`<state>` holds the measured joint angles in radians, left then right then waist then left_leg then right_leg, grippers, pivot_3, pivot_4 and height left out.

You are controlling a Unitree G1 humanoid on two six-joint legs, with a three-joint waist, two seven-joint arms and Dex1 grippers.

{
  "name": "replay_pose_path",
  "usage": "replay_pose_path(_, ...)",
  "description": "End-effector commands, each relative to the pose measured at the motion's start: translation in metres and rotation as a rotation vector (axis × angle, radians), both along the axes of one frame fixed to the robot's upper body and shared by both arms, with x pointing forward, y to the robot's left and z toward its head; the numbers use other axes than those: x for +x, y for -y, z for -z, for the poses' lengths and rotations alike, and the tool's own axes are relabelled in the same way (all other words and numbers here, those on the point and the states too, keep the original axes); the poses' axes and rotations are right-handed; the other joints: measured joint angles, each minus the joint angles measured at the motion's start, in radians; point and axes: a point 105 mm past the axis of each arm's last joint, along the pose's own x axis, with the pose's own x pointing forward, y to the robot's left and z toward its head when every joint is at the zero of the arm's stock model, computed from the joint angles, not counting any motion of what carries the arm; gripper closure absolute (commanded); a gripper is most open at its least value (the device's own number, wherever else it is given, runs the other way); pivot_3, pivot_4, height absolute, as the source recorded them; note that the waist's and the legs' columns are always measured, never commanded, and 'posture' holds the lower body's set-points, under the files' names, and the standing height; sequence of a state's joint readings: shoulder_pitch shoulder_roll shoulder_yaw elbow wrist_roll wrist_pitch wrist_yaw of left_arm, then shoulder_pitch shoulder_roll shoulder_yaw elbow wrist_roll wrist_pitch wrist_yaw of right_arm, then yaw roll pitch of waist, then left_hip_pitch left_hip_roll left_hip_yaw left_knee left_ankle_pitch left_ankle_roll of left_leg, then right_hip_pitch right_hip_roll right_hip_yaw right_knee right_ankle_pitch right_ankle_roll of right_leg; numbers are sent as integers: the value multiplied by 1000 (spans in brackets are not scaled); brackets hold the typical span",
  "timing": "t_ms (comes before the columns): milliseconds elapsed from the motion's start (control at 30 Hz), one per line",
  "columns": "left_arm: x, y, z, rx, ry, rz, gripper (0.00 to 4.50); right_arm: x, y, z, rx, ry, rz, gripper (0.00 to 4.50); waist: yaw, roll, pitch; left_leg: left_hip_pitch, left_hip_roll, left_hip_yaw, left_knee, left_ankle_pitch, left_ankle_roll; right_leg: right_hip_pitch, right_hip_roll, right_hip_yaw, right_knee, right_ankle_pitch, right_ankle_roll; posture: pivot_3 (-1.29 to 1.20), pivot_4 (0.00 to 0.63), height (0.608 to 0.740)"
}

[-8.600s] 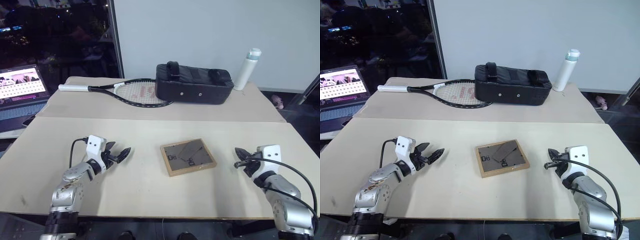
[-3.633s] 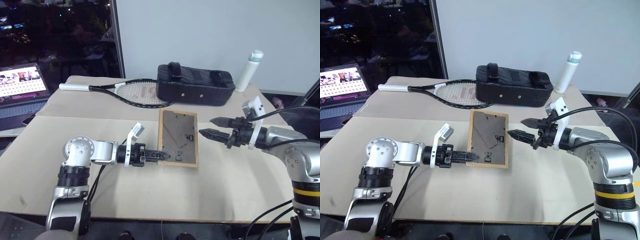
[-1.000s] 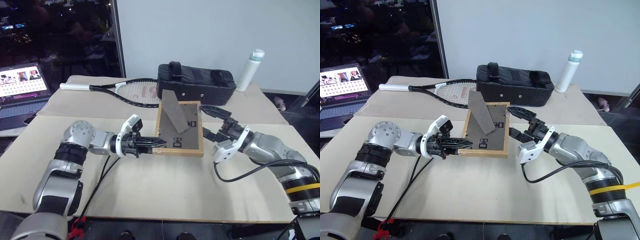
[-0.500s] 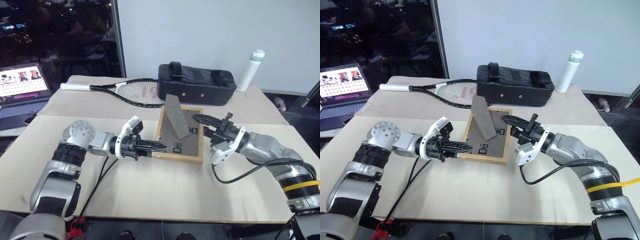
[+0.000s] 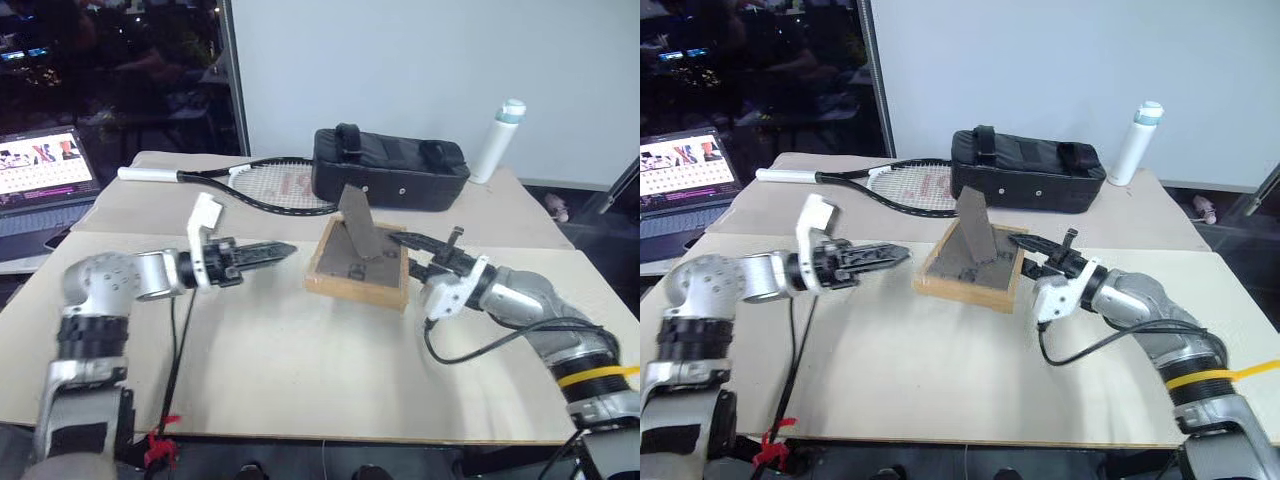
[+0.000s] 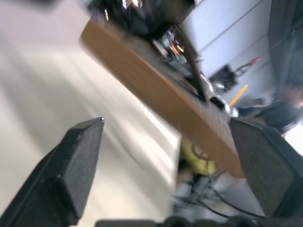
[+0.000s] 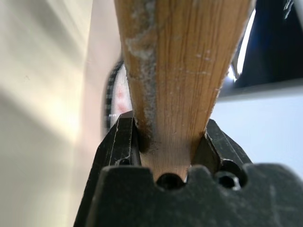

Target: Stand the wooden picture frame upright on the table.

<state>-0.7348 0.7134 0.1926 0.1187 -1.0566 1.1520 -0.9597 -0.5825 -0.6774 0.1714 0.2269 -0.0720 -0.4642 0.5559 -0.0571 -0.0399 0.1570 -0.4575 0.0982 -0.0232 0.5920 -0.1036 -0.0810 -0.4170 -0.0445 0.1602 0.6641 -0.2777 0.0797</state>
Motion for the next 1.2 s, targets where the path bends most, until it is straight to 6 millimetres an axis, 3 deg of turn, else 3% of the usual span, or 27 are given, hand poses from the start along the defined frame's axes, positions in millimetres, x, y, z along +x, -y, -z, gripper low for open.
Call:
replay_pose_path(33,-6,-4,-13,47,143,-24,0,8,-2,0,336,-481,-18,3263,3,1,1,1,0,-1,1,0,0,2,0,-1,0,0,0,0,150,715)
replay_pose_path(200,-17,10,-5,147,340,-35,0,0,-18,25,518,-1027,-57,3267,16,2,1,0,0,-3,1,1,1,2,0,-5,0,0,-1,0,150,715)
replay_pose_path(300,-21,19,-2,140,371,-34,0,0,-22,29,628,-1210,-58,3268,19,2,1,-1,0,-3,1,1,1,0,0,-5,0,0,-2,0,150,715)
replay_pose_path(533,-19,23,6,144,372,-69,0,8,-21,48,715,-1375,-21,3268,15,2,1,-2,0,-3,1,1,1,-1,0,-5,0,-1,-1,0,150,715)
replay_pose_path(700,-17,22,11,174,381,-75,0,8,-23,65,647,-1374,-2,3271,9,2,1,-2,0,-3,1,1,1,-1,0,-5,1,-1,-1,0,150,715)
replay_pose_path(1200,-12,15,17,194,411,-102,0,-27,-44,78,474,-1418,-125,3276,12,2,1,-2,0,-3,1,1,1,-1,0,-5,0,-3,2,0,150,715)
